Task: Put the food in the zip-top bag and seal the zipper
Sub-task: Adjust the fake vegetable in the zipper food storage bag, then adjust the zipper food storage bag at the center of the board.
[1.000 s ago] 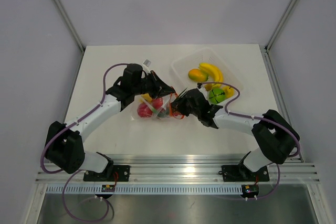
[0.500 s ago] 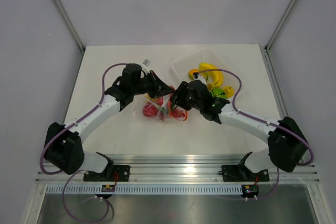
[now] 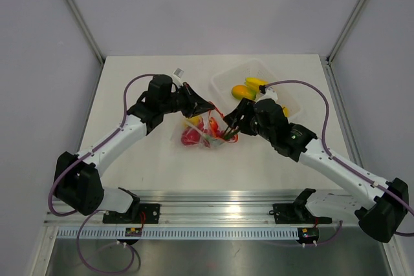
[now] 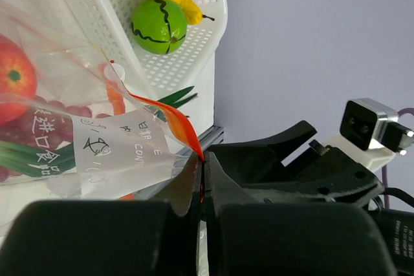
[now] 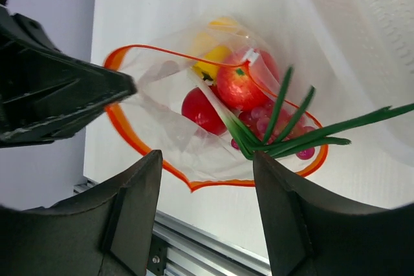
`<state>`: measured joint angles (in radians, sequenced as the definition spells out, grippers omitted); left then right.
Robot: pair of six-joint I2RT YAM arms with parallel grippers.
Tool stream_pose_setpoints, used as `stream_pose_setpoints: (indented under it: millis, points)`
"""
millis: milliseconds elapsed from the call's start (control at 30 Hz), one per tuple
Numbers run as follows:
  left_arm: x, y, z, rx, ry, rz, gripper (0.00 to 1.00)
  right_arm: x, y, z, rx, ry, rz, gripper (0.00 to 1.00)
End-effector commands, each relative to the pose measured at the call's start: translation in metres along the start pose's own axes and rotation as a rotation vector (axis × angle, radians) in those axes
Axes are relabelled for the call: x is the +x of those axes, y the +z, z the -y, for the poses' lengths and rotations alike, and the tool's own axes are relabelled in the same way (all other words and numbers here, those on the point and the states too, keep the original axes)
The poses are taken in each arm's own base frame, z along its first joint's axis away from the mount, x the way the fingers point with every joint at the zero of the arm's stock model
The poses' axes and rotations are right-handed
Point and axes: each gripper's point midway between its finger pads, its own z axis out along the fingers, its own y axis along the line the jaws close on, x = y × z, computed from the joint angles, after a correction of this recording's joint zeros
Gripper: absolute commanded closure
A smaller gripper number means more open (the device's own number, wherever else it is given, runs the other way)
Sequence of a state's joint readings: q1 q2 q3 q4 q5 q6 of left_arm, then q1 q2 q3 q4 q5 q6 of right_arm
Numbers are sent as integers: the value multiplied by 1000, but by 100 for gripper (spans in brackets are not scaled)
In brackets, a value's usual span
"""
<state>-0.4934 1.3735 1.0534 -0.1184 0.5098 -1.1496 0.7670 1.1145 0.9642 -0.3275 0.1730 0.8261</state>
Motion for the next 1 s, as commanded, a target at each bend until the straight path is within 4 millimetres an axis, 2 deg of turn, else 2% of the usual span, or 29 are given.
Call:
stream_pose_setpoints:
  millis: [0,67,100,167,200,267,300,467,633,900,967]
  points:
    - [-10,-13,49,134,76,23,100,5,0,28,75,-7,-7,35]
    - [-10,-15,52,140,79,24,100,5,1,38,88,41,8,40]
    - [-10,-17,55,144,83,26,100,13,-1,51,105,59,4,42]
    - [-11,-20,58,151,91,32,100,11,-6,54,78,134,37,46]
    - [-11,-22,59,152,91,34,100,19,-5,67,94,157,32,47]
    - [-11,-24,63,159,96,38,100,17,-10,63,52,211,59,47]
    - [-12,-24,63,159,96,40,100,23,-10,68,54,218,50,47]
    - [-11,-26,66,169,97,40,100,21,-10,71,48,293,72,45]
    - [-11,-28,68,174,102,42,100,16,2,87,67,365,80,45]
    - [-10,-31,68,170,105,46,100,16,30,87,49,377,30,50]
    - [-9,-31,68,171,104,45,100,22,37,89,58,374,0,50]
